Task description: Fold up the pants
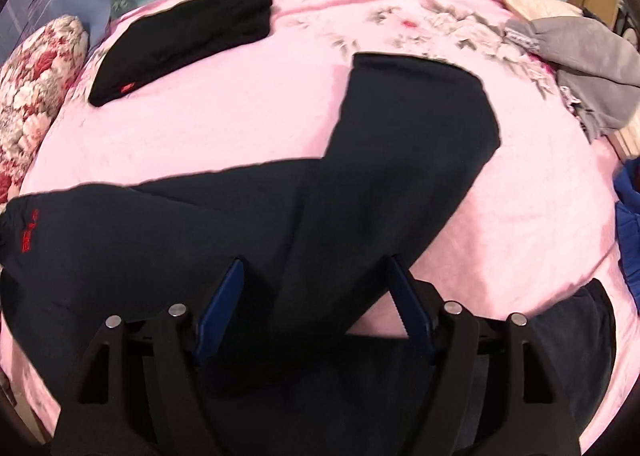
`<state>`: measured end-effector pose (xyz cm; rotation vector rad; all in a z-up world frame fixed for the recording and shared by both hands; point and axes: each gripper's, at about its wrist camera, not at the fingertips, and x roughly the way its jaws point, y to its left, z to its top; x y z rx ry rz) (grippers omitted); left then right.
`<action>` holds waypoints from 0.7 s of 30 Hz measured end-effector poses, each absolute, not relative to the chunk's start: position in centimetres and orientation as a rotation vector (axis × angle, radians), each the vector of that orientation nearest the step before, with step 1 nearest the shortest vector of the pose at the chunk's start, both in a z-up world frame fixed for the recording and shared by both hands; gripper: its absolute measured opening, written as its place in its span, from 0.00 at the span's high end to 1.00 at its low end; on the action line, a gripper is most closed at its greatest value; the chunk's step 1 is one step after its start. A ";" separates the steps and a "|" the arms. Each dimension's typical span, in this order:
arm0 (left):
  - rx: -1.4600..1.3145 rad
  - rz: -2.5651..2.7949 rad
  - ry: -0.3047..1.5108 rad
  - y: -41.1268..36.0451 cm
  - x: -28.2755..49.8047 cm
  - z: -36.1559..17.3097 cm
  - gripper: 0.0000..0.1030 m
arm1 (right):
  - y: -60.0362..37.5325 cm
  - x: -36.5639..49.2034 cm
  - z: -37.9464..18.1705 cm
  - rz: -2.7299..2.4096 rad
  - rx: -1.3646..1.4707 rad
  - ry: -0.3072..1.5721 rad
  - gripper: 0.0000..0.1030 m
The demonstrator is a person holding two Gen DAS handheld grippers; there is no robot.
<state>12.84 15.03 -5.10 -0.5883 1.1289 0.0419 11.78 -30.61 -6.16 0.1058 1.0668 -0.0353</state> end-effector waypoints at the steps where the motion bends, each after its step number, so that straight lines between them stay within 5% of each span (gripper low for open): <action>1: -0.589 0.038 1.126 15.1 12.9 -5.1 0.82 | -31.3 11.6 -6.0 -0.055 0.115 1.054 0.78; 3: -0.582 0.031 1.112 15.0 13.0 -4.7 0.84 | -32.4 11.1 -5.8 -0.040 0.157 1.040 0.90; 13: -0.493 -0.097 0.972 14.1 8.9 1.8 0.85 | -34.4 4.8 1.9 0.063 0.202 0.845 0.91; 21: -0.443 -0.055 1.047 15.4 4.7 -0.2 0.84 | -33.8 0.7 -0.5 0.106 0.198 0.962 0.91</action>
